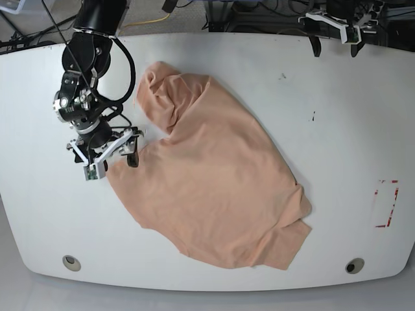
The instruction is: Fold the T-shirt properly
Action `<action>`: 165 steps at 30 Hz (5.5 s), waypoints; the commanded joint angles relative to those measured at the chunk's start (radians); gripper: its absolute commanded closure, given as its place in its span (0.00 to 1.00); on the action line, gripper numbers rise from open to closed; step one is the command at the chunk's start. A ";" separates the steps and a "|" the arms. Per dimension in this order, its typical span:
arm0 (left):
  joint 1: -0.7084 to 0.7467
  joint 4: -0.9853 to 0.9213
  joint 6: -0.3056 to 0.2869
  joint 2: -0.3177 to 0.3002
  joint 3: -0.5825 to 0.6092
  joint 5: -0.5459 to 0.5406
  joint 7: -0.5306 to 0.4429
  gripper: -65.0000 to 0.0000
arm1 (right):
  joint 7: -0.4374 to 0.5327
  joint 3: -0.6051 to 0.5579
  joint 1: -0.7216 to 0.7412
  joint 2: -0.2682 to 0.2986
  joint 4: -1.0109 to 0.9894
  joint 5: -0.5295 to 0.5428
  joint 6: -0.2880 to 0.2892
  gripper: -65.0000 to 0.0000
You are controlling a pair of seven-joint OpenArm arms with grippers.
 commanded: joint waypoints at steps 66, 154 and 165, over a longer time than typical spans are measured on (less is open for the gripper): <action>-0.193 0.022 0.000 -0.102 0.348 -0.001 0.122 0.19 | 0.150 -0.183 0.370 0.156 -0.467 0.011 0.106 1.00; -1.082 -0.592 0.002 -0.037 0.439 -0.010 0.251 0.19 | -0.032 -0.653 1.295 -0.060 -0.097 -0.216 0.113 1.00; -1.224 -0.832 0.000 0.056 0.439 -0.010 0.247 0.19 | -0.032 -0.648 1.295 -0.059 -0.097 -0.216 0.113 1.00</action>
